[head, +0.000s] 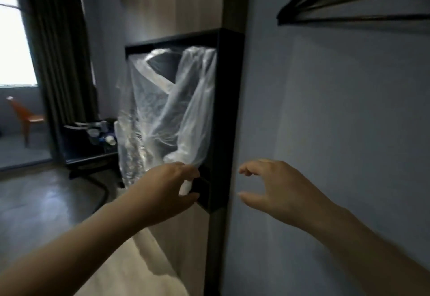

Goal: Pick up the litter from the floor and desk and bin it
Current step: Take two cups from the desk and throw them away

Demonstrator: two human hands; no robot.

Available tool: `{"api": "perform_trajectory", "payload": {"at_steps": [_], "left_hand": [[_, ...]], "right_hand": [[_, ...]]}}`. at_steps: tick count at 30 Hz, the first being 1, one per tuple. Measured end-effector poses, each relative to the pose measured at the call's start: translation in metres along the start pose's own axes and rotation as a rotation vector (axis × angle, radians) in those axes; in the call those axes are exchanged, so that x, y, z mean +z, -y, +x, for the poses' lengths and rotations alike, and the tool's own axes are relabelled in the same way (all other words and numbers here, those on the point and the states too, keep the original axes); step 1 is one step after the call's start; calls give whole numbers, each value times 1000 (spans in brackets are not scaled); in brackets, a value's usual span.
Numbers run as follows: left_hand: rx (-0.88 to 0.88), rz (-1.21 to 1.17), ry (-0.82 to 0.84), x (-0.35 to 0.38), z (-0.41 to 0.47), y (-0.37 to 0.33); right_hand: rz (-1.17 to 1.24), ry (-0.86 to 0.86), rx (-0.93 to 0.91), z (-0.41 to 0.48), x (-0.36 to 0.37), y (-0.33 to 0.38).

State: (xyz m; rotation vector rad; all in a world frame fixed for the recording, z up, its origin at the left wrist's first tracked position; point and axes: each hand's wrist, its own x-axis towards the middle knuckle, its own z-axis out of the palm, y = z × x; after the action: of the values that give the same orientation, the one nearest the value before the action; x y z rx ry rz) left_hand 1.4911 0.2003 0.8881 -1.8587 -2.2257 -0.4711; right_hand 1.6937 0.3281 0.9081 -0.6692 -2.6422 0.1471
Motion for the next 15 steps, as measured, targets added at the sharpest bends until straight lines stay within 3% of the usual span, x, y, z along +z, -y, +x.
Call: {"api": "perform_trajectory", "payload": {"at_steps": [7, 15], "left_hand": [[-163, 89, -156, -69, -23, 119], [-303, 147, -255, -88, -10, 218]], "right_hand": [[37, -71, -195, 120, 16, 102], [71, -66, -363, 236, 62, 147]]}}
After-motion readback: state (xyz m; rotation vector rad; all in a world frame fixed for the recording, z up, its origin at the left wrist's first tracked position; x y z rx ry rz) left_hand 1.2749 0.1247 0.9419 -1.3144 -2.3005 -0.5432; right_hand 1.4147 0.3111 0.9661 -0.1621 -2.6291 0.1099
